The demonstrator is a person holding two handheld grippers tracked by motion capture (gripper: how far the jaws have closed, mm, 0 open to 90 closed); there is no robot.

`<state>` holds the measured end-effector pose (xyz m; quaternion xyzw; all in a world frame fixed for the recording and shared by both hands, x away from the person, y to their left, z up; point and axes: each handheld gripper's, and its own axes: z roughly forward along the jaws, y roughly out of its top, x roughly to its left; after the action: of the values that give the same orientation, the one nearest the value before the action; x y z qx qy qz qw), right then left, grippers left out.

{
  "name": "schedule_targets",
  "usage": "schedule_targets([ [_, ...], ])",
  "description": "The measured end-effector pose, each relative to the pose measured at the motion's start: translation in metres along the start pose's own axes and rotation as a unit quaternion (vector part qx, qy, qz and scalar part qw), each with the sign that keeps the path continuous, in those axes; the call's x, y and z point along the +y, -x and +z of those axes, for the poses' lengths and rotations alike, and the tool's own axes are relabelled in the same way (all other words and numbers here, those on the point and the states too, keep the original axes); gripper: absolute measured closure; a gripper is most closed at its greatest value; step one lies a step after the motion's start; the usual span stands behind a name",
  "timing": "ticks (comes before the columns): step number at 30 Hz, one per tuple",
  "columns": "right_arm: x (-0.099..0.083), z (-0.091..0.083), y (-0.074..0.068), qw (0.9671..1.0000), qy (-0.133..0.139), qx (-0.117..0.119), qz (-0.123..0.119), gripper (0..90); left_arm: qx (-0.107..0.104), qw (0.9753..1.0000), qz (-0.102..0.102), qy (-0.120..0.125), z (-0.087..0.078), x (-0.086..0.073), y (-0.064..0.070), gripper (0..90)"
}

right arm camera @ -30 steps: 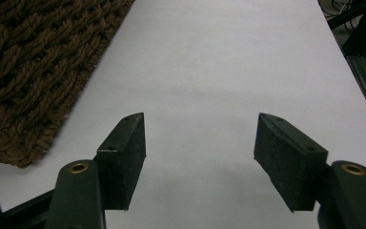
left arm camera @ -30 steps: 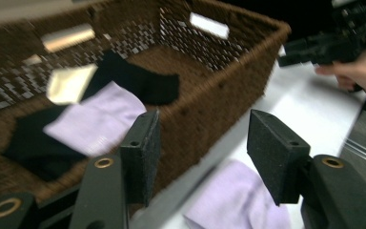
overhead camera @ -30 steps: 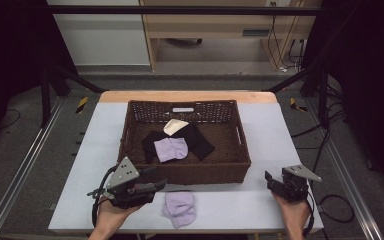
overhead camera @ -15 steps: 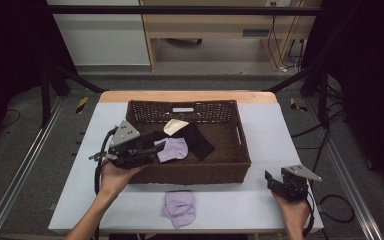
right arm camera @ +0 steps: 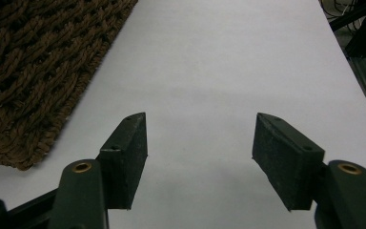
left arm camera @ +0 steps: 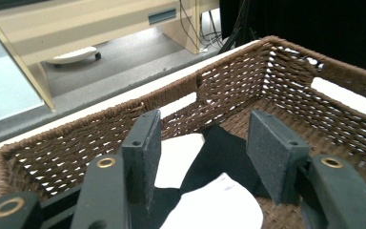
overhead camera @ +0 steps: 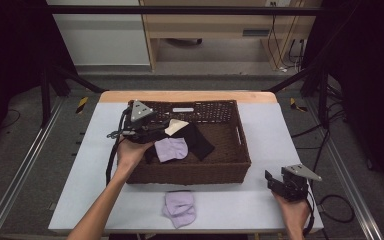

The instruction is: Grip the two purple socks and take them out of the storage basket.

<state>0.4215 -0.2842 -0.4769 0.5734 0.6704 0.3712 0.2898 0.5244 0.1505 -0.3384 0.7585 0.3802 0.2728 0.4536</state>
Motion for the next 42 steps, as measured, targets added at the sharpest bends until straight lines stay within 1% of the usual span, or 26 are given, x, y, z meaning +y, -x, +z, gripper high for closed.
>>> schedule_targets([
  [5, 0.000, 0.001, -0.001, 1.0000, -0.001, 0.002, 0.000, 36.7, 0.014, 0.9997, 0.000, -0.019, 0.022, -0.004, -0.004, 45.4],
  [7, 0.000, 0.001, -0.001, 1.0000, 0.000, 0.002, 0.000, 36.7, 0.020, 0.9992, 0.003, -0.034, 0.032, -0.007, -0.005, 45.4],
  [9, 0.000, 0.001, -0.001, 1.0000, -0.001, 0.002, 0.000, 36.7, 0.022, 0.9986, 0.005, -0.048, 0.040, -0.011, -0.007, 45.3],
  [10, 0.000, 0.001, -0.001, 1.0000, -0.001, 0.002, 0.001, 36.6, 0.023, 0.9978, 0.007, -0.061, 0.044, -0.013, -0.008, 45.3],
  [12, 0.000, 0.001, 0.000, 1.0000, -0.001, 0.002, -0.001, 36.6, 0.023, 0.9967, 0.008, -0.077, 0.051, -0.018, -0.009, 45.3],
  [14, 0.000, 0.001, -0.001, 1.0000, -0.003, 0.002, -0.001, 36.5, 0.019, 0.9946, 0.002, -0.102, 0.056, -0.022, -0.010, 45.3],
  [15, 0.000, 0.001, -0.001, 1.0000, -0.003, 0.002, -0.001, 36.4, 0.015, 0.9939, -0.001, -0.109, 0.057, -0.022, -0.009, 45.3],
  [16, 0.000, 0.002, -0.001, 1.0000, -0.003, 0.002, -0.001, 36.4, 0.012, 0.9936, 0.002, -0.112, 0.058, -0.023, -0.008, 45.3],
  [17, 0.000, 0.002, -0.001, 1.0000, -0.003, 0.002, -0.002, 36.4, 0.016, 0.9929, 0.012, -0.117, 0.059, -0.023, -0.006, 45.3],
  [18, 0.000, 0.002, -0.001, 1.0000, -0.004, 0.002, -0.002, 36.4, 0.016, 0.9916, 0.024, -0.126, 0.061, -0.025, -0.003, 45.1],
  [19, 0.000, 0.003, -0.001, 1.0000, -0.005, 0.001, -0.004, 36.4, 0.011, 0.9900, 0.032, -0.137, 0.063, -0.026, -0.001, 44.5],
  [21, 0.000, 0.003, -0.002, 1.0000, -0.007, 0.002, -0.003, 36.3, 0.014, 0.9849, 0.053, -0.164, 0.068, -0.029, 0.004, 44.3],
  [22, 0.000, 0.003, -0.002, 1.0000, -0.007, 0.002, -0.004, 36.2, 0.014, 0.9830, 0.057, -0.174, 0.070, -0.031, 0.007, 44.2],
  [24, 0.000, 0.003, -0.002, 1.0000, -0.008, 0.002, -0.004, 36.1, 0.014, 0.9803, 0.062, -0.187, 0.073, -0.033, 0.008, 44.2],
  [26, 0.000, 0.003, -0.003, 1.0000, -0.008, 0.003, -0.004, 35.9, 0.012, 0.9774, 0.057, -0.203, 0.077, -0.035, 0.008, 44.0],
  [27, 0.000, 0.003, -0.003, 1.0000, -0.008, 0.004, -0.004, 35.9, 0.011, 0.9748, 0.059, -0.215, 0.078, -0.035, 0.007, 43.6],
  [28, 0.000, 0.003, -0.003, 0.9999, -0.008, 0.002, -0.006, 35.8, 0.010, 0.9740, 0.052, -0.220, 0.080, -0.036, 0.007, 42.8],
  [29, 0.000, 0.003, -0.004, 0.9999, -0.008, 0.003, -0.005, 35.7, 0.005, 0.9721, 0.047, -0.230, 0.082, -0.038, 0.006, 41.3],
  [30, 0.000, 0.003, -0.004, 0.9999, -0.008, 0.003, -0.005, 35.7, 0.007, 0.9693, 0.045, -0.241, 0.084, -0.038, 0.007, 39.9],
  [31, 0.000, 0.003, -0.004, 0.9999, -0.009, 0.003, -0.004, 35.5, 0.014, 0.9669, 0.047, -0.250, 0.086, -0.039, 0.007, 39.4],
  [35, 0.000, 0.003, -0.004, 0.9999, -0.011, 0.002, -0.005, 35.0, 0.013, 0.9600, 0.039, -0.277, 0.092, -0.042, 0.006, 38.1],
  [37, 0.000, 0.003, -0.004, 0.9999, -0.012, 0.002, -0.006, 35.0, 0.009, 0.9578, 0.033, -0.285, 0.094, -0.043, 0.005, 37.2],
  [39, 0.000, 0.003, -0.004, 0.9999, -0.012, 0.002, -0.007, 35.0, 0.007, 0.9568, 0.029, -0.289, 0.095, -0.044, 0.005, 37.5],
  [41, 0.000, 0.003, -0.004, 0.9999, -0.012, 0.002, -0.007, 35.0, 0.000, 0.9553, 0.030, -0.294, 0.096, -0.046, 0.005, 42.7],
  [42, 0.000, 0.003, -0.004, 0.9999, -0.013, 0.002, -0.007, 34.9, -0.002, 0.9540, 0.032, -0.298, 0.097, -0.046, 0.006, 46.0],
])
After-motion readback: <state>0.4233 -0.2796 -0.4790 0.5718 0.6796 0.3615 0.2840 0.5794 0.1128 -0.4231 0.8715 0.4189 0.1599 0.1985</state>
